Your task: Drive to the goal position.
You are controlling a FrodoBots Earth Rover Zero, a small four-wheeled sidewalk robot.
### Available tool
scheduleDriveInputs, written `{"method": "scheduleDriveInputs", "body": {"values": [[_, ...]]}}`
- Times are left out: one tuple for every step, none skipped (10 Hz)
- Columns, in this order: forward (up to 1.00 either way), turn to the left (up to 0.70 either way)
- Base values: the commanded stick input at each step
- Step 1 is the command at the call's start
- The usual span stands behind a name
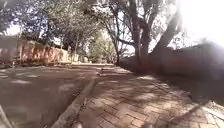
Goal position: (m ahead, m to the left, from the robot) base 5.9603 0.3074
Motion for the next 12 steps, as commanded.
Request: {"method": "scheduleDriveInputs", "body": {"values": [[0.7,-0.35],[0.7,-0.35],[0.7,-0.18],[0.7,-0.06],[0.7,-0.01],[0.7,0.0],[0.7,0.0],[0.7,0.0],[0.7,0.0],[0.7,0.0],[0.7,0.0],[0.7,0.0]]}}
